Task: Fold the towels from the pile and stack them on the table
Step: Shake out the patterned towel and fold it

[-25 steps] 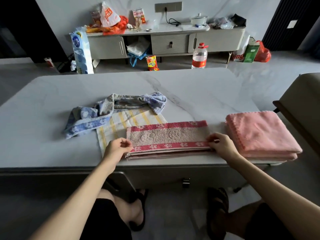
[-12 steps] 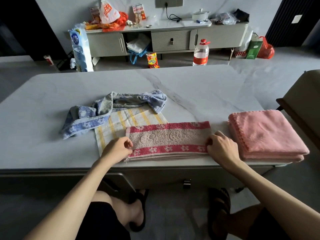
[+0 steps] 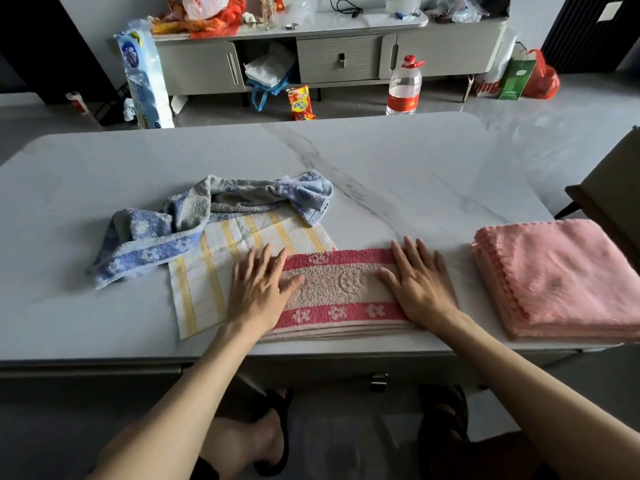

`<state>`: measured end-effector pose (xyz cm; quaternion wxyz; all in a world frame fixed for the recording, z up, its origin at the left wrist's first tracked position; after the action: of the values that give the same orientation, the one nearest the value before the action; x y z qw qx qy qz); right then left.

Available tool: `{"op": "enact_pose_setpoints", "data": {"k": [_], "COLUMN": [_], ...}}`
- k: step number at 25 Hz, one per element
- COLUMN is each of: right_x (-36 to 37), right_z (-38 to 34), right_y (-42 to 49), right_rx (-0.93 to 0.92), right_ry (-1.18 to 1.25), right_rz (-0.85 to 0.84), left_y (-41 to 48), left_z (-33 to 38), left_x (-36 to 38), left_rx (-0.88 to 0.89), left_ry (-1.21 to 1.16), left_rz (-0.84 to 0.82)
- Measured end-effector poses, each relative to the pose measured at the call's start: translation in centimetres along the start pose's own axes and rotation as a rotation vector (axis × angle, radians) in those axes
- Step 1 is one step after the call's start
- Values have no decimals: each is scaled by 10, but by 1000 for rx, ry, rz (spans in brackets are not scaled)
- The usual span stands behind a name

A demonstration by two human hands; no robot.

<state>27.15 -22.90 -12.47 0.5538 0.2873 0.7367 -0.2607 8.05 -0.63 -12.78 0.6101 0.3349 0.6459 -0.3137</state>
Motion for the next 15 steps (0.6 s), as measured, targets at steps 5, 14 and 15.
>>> {"op": "enact_pose_setpoints", "data": {"k": [5, 14, 15], "right_x": [-2, -2, -2], "right_z": [12, 12, 12], "right_y": [-4, -5, -4], "right_rx": [73, 76, 76], "right_ry": [93, 68, 66], "right_rz": [73, 123, 128], "left_y": [7, 1, -7], "left_z": [-26, -48, -48], "left_x": [-16, -47, -48], "left_rx": [-312, -406, -400], "left_ry": [-676, -886, -855], "left_rz": [20, -329, -372]}}
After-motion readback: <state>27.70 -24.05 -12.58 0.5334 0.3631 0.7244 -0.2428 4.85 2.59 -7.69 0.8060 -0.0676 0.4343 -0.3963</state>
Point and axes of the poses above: each hand's wrist, its own y-axis towards the middle knuckle, its own x-axis out of the palm, z = x × y, the point moved 4 cm from there along y, towards the middle knuckle, and after that the axes turned 8 degrees about y, right-handed, at the moved point
